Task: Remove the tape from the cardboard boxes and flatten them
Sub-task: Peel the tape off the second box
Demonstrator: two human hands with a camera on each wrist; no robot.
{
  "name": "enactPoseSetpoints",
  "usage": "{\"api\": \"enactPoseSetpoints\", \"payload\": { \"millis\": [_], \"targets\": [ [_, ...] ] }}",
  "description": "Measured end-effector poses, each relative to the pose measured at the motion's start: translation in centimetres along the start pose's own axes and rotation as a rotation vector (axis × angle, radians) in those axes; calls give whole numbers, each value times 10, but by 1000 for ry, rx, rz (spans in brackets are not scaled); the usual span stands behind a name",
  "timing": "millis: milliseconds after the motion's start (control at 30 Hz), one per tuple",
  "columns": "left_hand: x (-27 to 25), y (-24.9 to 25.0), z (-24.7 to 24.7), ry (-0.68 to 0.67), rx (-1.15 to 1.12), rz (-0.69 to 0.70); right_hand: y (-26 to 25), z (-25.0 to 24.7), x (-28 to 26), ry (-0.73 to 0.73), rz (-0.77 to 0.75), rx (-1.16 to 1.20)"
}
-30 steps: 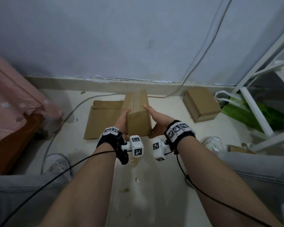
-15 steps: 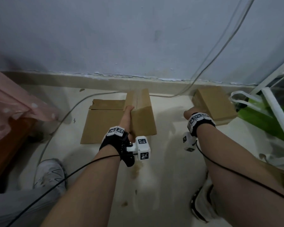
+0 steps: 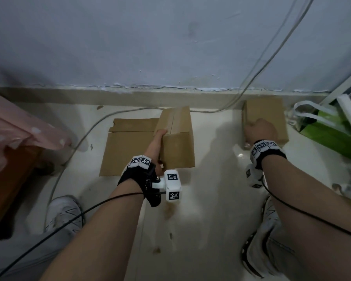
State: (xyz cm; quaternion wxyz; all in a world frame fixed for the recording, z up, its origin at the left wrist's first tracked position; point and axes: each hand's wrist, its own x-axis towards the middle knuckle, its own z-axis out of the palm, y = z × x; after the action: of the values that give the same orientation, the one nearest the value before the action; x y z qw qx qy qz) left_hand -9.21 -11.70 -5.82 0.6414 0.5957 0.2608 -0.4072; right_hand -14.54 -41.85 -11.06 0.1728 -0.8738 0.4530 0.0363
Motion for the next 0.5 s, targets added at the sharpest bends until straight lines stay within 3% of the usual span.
{"api": "enactPoseSetpoints", "payload": {
  "millis": [67,133,233,267,400,500],
  "targets": [
    [-1,-2,-2,-2,3,-5,-7,-4,4,78,10,71],
    [-1,-2,-5,-8,17,-18,-13,-5,3,35,52,6],
    [-2,-3,-7,-14,33,-29,-10,20,2,-332,68,-170],
    [-1,-3,-8,-16,34,-25,-10,28,0,-386,71,-177],
    [-1,-3,-11,-17,23,-23,-24,52,-14,-366,16,-112],
    [-5,-5,-13,-11,26,-4,-42,53,-39,-398,-111,-63]
  ]
}}
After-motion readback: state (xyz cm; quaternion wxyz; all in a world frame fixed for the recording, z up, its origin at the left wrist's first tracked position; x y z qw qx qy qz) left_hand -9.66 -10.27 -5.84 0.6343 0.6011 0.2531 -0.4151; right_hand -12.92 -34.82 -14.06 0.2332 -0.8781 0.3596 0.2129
